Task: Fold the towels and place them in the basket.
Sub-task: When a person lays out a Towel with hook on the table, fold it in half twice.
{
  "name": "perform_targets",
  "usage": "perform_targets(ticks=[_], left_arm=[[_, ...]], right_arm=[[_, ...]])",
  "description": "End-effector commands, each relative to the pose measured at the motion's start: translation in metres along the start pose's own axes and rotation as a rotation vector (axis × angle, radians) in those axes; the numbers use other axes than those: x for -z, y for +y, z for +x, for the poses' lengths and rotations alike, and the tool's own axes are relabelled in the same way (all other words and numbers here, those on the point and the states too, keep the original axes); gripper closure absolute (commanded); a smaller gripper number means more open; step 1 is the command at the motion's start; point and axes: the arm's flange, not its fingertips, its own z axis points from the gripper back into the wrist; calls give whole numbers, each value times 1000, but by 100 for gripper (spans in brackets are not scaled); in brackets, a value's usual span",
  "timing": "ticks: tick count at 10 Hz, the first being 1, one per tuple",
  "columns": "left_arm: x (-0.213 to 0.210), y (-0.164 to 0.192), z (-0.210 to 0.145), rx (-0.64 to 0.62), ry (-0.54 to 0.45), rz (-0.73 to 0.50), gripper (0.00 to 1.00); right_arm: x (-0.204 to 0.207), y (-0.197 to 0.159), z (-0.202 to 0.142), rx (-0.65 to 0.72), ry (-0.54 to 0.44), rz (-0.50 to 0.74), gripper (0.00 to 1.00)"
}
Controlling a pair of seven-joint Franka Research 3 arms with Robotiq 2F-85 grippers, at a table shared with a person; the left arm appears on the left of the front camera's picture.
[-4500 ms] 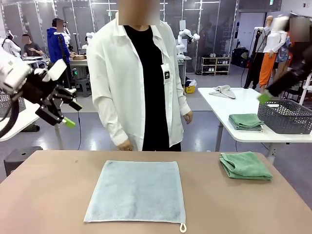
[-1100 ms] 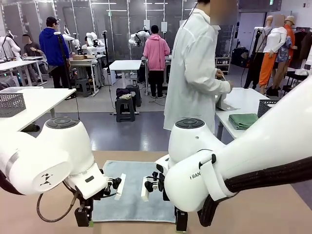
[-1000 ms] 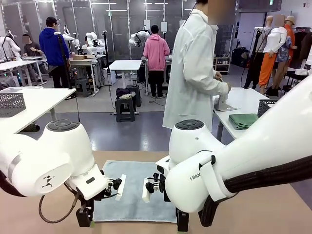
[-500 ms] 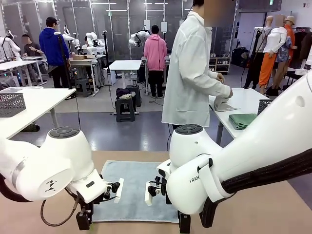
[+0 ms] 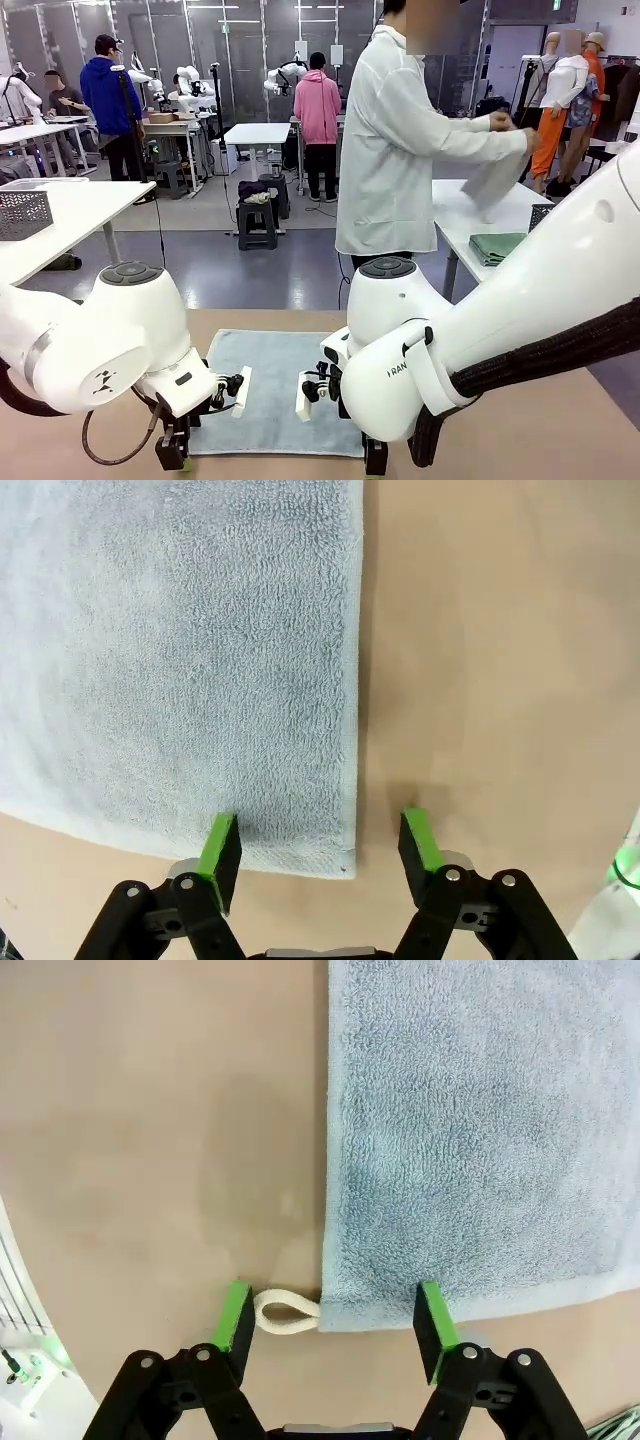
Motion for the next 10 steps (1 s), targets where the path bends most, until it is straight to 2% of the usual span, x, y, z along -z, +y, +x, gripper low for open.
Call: perform_targets(ticks=[1, 4, 5, 6, 7, 10], left_arm=[[3, -22, -13, -31, -17, 2, 20], [5, -20, -16, -41, -14, -2, 20], [6, -19, -16, -40, -3, 11, 37], [5, -19, -16, -46, 5, 22, 39], [4, -19, -15, -49, 1, 14, 47], [3, -18, -15, -53, 13, 31, 47]], right_arm=[[6, 0, 2, 36, 21, -19, 20], [7, 0, 0, 47, 18, -11, 20], [7, -1, 0, 47, 16, -14, 32], [7, -1, 0, 52, 16, -15, 37], [7, -1, 0, 54, 20, -12, 37], [6, -2, -1, 61, 19, -24, 37]])
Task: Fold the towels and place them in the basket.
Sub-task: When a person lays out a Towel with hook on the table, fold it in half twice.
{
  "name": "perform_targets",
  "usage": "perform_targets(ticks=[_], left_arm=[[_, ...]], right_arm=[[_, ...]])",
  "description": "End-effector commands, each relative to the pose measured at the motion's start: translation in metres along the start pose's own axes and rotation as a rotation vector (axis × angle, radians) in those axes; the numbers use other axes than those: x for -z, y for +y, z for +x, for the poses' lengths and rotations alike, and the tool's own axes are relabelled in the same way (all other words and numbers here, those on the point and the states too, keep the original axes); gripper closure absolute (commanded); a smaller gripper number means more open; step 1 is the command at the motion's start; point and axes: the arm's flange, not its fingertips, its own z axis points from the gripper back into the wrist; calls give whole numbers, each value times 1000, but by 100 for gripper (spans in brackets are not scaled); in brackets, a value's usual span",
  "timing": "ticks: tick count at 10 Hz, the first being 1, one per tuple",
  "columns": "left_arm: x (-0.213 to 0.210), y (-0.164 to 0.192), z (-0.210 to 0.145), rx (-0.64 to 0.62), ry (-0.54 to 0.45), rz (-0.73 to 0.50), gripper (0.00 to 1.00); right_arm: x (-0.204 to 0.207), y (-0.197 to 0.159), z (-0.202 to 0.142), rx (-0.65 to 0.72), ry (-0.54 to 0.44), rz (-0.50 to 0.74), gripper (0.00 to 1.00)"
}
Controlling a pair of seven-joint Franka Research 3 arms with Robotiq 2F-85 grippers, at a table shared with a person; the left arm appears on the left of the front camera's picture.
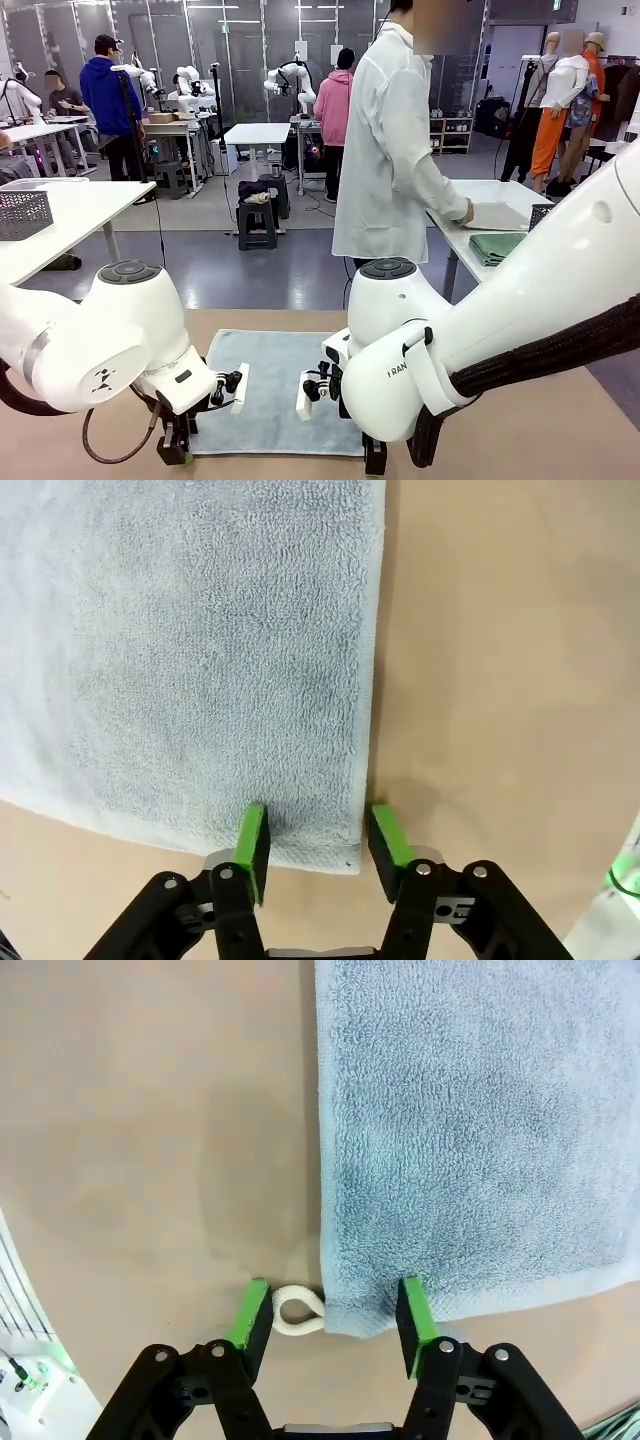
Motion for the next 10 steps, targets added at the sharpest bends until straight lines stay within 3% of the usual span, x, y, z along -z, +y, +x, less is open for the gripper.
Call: perform_targets(ticks=[1, 2, 3, 4, 5, 6, 7, 8, 10], left_arm=[[2, -19, -13, -16, 12, 36, 54], [1, -19, -12, -13, 18, 33, 66], [-1, -18, -11, -10, 21, 32, 73], [-2, -17, -10, -6, 23, 31, 85], [-4, -15, -11, -2, 24, 30, 92], [-5, -14, -11, 3, 26, 31, 100], [-7, -13, -11, 8, 28, 32, 100], [-8, -12, -11, 11, 30, 34, 100], [-12, -9, -11, 20, 27, 39, 100]], right_arm=[[4, -1, 1, 28, 14, -25, 37], [3, -1, 0, 26, 11, -30, 57], [1, -2, 0, 27, 13, -26, 57], [0, -3, 0, 26, 14, -20, 77], [-2, -4, 0, 28, 13, -11, 62], [-3, -5, -1, 30, 15, -9, 97], [-4, -6, -1, 29, 14, -9, 82], [-6, -7, 0, 28, 15, -8, 100], [-10, -10, 1, 17, 19, -20, 100]])
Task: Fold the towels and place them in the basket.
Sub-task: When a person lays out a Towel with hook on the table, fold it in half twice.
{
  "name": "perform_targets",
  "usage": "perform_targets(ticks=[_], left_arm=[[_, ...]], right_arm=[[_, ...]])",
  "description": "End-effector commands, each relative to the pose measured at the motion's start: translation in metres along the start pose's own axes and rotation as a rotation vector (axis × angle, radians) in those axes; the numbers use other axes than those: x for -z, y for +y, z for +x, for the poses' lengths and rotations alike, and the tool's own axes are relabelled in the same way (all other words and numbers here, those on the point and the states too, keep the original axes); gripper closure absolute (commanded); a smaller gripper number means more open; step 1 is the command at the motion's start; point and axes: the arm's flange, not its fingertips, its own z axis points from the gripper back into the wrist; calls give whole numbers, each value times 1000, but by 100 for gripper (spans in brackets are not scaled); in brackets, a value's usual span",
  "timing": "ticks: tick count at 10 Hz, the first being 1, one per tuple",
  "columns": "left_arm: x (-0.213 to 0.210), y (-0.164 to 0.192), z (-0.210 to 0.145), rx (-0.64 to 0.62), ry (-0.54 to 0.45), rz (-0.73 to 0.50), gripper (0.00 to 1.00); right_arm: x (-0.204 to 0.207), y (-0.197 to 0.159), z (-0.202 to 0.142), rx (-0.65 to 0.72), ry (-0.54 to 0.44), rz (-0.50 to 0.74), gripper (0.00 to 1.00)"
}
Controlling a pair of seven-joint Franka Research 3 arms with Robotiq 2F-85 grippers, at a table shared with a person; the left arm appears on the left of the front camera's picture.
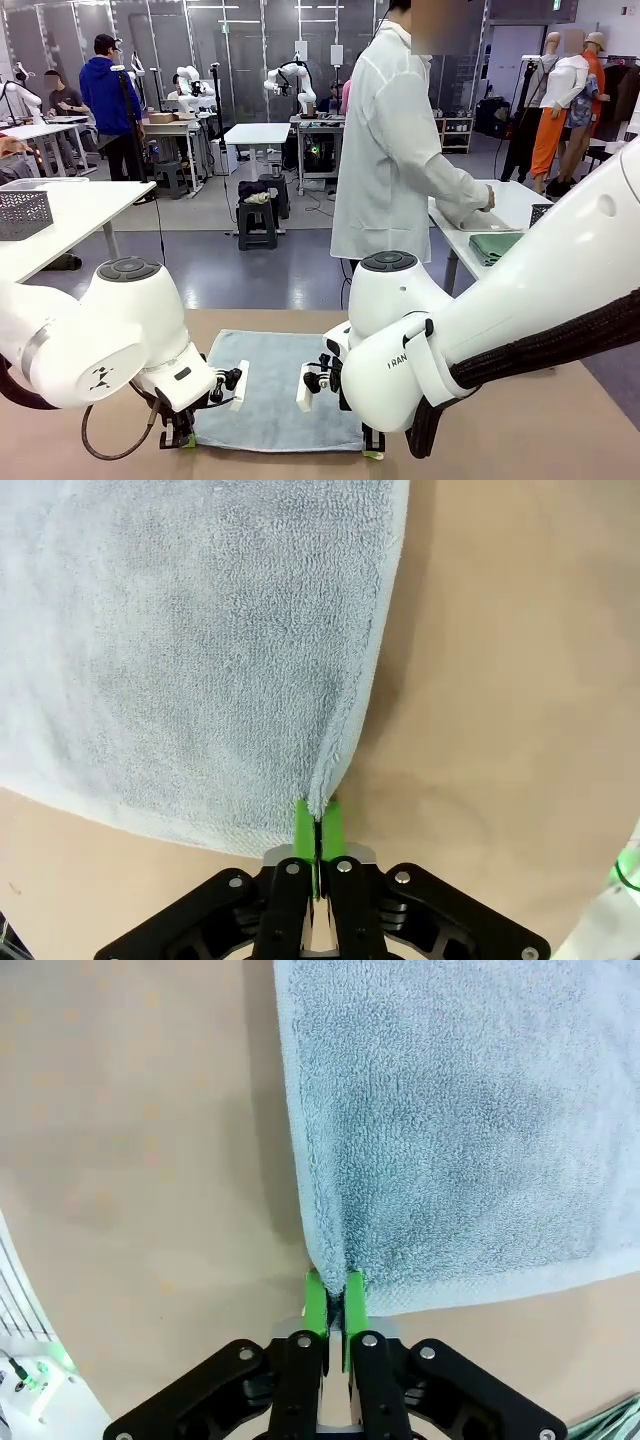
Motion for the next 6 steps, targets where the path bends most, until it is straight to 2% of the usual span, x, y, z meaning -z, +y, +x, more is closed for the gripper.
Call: perform_targets(ticks=[1, 6], left_arm=[[-8, -10, -10, 9, 17, 24, 100], [-2, 0, 0, 0, -2, 5, 100]], right_arm=[[-5, -5, 1, 1, 22, -19, 100], [-3, -3, 1, -5, 1, -8, 100]])
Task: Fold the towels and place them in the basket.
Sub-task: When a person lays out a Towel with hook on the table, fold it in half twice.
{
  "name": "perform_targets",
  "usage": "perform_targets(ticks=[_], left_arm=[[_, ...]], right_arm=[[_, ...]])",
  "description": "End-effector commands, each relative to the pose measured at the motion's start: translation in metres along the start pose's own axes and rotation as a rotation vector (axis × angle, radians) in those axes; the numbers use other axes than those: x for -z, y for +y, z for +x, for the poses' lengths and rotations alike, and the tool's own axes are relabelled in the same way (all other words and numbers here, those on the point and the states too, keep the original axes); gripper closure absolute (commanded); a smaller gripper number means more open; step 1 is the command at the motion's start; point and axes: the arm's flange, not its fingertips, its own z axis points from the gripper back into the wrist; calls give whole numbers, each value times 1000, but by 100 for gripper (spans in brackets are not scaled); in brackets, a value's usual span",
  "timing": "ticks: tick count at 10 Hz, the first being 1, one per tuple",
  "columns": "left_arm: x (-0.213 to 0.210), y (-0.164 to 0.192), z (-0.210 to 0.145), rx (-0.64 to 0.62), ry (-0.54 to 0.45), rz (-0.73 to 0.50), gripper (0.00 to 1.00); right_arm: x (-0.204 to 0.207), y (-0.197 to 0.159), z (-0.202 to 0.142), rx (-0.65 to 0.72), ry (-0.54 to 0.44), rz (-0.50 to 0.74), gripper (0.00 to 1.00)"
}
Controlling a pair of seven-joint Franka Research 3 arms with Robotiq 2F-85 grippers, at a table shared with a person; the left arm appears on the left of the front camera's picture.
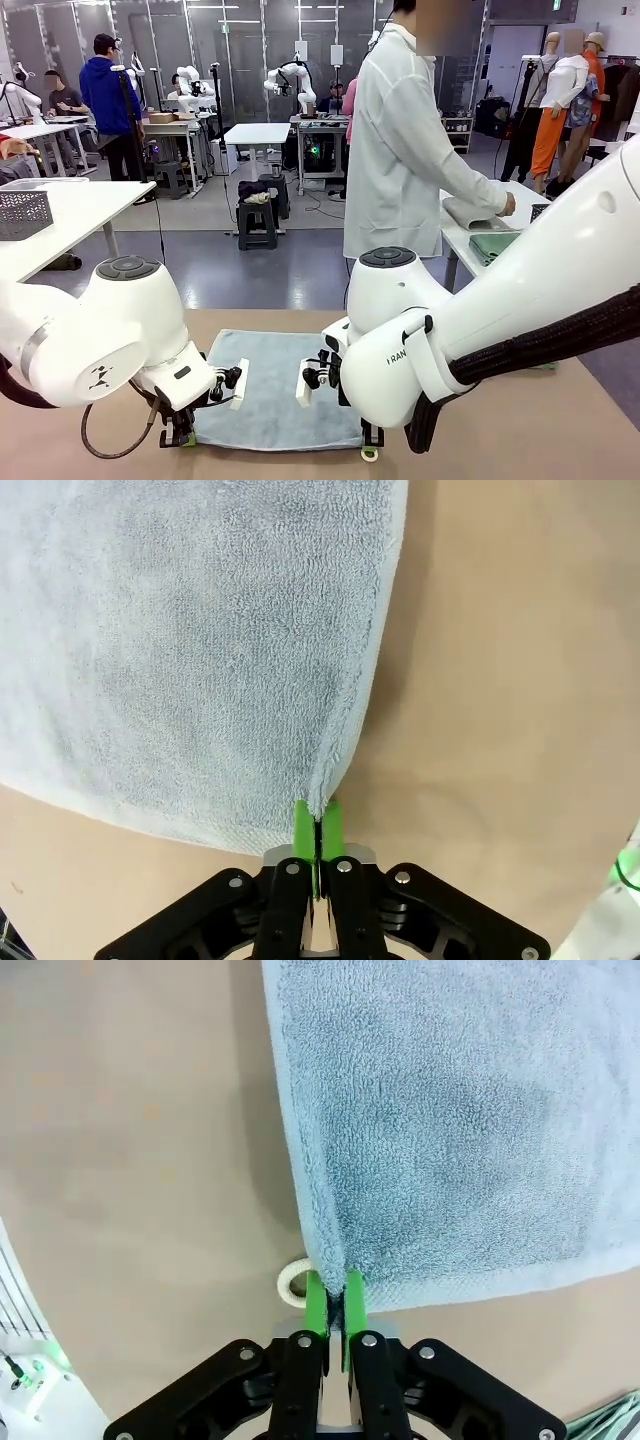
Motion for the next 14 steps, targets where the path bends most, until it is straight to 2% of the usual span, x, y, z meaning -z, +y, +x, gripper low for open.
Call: perform_targets(ticks=[1, 2, 6, 9, 11, 14], left_arm=[[0, 0, 0, 0, 0, 0, 97], [-13, -4, -1, 12, -6, 5, 97], [-46, 17, -3, 12, 16, 60, 97], [-65, 58, 5, 0, 33, 132, 97], [-71, 101, 16, -10, 18, 153, 97], [-62, 147, 34, -35, 26, 117, 97]], right_arm=[[-1, 0, 0, 0, -1, -1, 93], [-12, 4, -4, -27, -51, -19, 93], [-43, -33, -4, -32, -73, -61, 93], [-58, -77, 8, -9, -78, -91, 93], [-51, -117, 17, 30, -70, -89, 93], [-42, -150, 26, 92, -63, -65, 93]])
